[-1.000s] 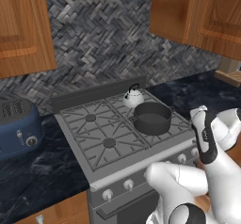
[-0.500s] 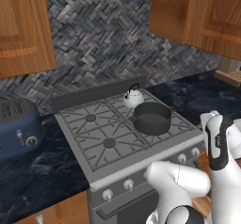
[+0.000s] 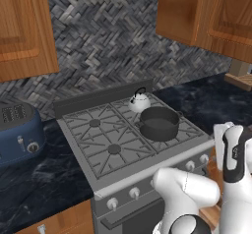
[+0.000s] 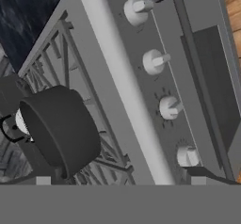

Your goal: Pick the kettle from the cabinet and place it on a stove burner. Then pick the pot from the counter and place it on another stove burner. Finally, turn both burners on.

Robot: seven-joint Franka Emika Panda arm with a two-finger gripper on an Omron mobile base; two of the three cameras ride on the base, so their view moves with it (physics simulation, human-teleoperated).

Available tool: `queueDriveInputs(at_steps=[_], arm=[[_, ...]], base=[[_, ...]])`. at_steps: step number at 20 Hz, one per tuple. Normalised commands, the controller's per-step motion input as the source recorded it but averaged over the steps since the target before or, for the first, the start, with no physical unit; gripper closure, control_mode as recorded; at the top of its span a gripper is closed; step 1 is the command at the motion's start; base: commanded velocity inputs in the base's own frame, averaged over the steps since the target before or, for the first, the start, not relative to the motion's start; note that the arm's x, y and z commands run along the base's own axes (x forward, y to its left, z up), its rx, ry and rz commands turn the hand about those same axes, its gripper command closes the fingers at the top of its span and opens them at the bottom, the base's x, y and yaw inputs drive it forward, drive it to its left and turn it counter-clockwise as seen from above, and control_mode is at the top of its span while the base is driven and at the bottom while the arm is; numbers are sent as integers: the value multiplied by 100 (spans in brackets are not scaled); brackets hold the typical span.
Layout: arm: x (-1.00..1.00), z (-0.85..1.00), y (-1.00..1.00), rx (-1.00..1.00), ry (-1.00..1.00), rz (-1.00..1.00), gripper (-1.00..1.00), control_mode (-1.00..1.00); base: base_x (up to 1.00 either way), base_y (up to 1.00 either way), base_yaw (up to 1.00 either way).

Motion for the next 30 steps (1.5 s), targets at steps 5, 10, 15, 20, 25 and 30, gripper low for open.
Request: queueDriveInputs(at_steps=[5,10,15,20,25,30], arm=[[-21,-7,0,8,0,0,-100,-100],[-18,-14,0,9,0,0,-100,-100],[-15,-14,1,7,0,0,-100,-100],[0,-7,0,1,0,0,-100,-100],[-2,-25,2,12,0,0,-100,-100],[-5,-20,0,14,0,0,-100,-100]], base=[[0,0,0],[0,0,0],[0,0,0],[0,0,0],[0,0,0],[0,0,0]])
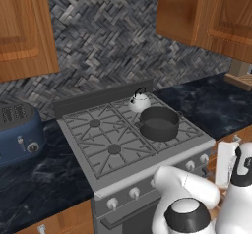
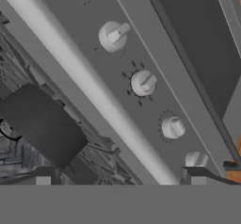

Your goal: Pick the kettle from the cabinet and place it on a stove burner. Then pick the pot from the counter and place it on another stove burner. Finally, turn both burners on.

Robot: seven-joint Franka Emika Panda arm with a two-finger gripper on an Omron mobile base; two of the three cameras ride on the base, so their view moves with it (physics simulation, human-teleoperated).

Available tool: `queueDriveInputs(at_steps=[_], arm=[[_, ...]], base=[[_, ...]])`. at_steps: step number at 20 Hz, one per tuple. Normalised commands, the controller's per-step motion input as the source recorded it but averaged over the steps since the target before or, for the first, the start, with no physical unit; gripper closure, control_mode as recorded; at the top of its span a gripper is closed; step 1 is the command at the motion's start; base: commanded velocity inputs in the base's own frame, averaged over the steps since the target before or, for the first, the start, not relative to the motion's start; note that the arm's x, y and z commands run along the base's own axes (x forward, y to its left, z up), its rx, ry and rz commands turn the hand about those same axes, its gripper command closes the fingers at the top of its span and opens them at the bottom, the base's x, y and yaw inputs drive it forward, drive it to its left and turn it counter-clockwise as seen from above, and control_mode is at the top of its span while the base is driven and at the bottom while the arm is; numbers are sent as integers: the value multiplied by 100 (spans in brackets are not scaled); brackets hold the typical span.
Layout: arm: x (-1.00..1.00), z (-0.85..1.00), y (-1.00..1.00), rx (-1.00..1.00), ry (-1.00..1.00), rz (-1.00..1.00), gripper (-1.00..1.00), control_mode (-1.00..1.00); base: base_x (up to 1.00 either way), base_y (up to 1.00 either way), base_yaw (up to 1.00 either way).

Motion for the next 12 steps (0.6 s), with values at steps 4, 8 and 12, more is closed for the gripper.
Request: queueDriveInputs(at_steps=[4,8,12], arm=[[0,-21,0,14,0,0,-100,-100],[0,-11,-2,11,0,-2,-100,-100],[7,-8,-11,6,0,-5,-100,-100]], base=[[0,0,0],[0,0,0],[0,0,0]])
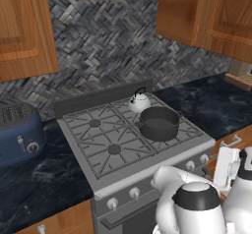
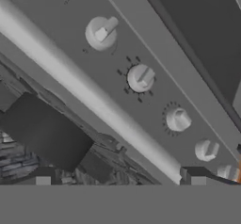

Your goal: Pick the kettle from the cabinet and place it on a stove burner. Then pick the pot from the counter and place it on another stove burner. Finally, turn both burners on.

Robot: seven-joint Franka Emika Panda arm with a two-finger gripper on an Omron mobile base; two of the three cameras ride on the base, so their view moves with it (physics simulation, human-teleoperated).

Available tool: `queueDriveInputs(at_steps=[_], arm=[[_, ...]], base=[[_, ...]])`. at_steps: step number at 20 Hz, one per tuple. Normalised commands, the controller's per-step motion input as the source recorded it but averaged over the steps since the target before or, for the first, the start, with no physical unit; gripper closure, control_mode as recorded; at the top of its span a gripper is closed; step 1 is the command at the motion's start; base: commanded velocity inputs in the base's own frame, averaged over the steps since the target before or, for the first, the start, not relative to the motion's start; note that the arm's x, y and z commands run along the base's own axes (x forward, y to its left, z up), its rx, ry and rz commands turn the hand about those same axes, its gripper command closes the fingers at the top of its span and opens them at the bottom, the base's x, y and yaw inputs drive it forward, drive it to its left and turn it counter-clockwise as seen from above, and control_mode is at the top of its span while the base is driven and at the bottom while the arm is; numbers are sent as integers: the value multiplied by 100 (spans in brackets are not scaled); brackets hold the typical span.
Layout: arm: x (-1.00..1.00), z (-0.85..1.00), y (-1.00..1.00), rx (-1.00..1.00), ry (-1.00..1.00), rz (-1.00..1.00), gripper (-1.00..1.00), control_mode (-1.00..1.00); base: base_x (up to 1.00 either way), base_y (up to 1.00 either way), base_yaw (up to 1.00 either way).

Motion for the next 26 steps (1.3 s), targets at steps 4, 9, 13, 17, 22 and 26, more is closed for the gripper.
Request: queueDriveInputs(at_steps=[4,9,13,17,22,26], arm=[[10,-19,-13,8,0,-12,-100,-100],[15,-27,0,5,0,-16,-100,-100],[24,-19,0,4,0,-16,-100,-100],[29,-1,0,3,0,-10,-100,-100],[16,-15,0,1,0,-6,-100,-100],[5,-33,0,1,0,-3,-100,-100]], base=[[0,0,0],[0,0,0],[0,0,0],[0,0,0],[0,0,0],[0,0,0]])
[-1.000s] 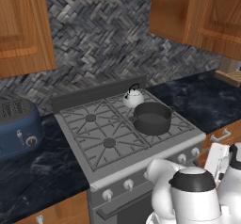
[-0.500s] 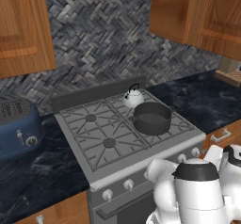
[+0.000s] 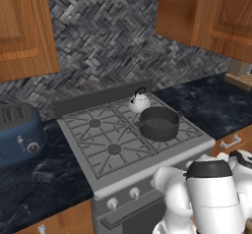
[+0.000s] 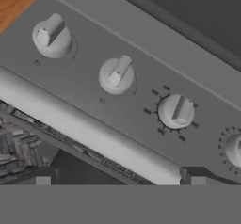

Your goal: Pick the kettle from the cabinet and place it on a stove burner. Then pick the pot from the counter and place it on another stove burner. Finally, turn both burners on.

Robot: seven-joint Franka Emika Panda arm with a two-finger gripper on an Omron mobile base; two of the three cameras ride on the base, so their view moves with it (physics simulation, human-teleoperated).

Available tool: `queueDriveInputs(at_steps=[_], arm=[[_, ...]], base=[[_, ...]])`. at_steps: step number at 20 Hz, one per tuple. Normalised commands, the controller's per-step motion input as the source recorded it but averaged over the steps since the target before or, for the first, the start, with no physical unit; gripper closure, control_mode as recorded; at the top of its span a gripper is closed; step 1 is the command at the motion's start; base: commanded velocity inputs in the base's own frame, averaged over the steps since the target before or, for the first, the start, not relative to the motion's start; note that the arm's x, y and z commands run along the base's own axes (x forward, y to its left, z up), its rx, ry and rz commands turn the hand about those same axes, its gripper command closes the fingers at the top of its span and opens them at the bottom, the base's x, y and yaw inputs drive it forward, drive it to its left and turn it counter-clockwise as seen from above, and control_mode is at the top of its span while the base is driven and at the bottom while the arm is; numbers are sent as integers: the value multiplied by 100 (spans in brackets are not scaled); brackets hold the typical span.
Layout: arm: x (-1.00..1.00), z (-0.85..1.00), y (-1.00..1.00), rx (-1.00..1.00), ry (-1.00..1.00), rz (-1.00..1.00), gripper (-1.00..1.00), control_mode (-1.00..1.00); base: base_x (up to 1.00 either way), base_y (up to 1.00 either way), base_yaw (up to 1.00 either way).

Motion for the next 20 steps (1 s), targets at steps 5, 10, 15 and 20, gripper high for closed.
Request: queueDriveInputs(at_steps=[5,10,15,20], arm=[[1,-26,0,2,0,-2,-100,-100],[0,-15,0,1,0,0,-100,-100],[15,-9,0,4,0,-3,-100,-100],[21,-6,0,4,0,-4,-100,-100]], base=[[0,0,0],[0,0,0],[0,0,0],[0,0,0]])
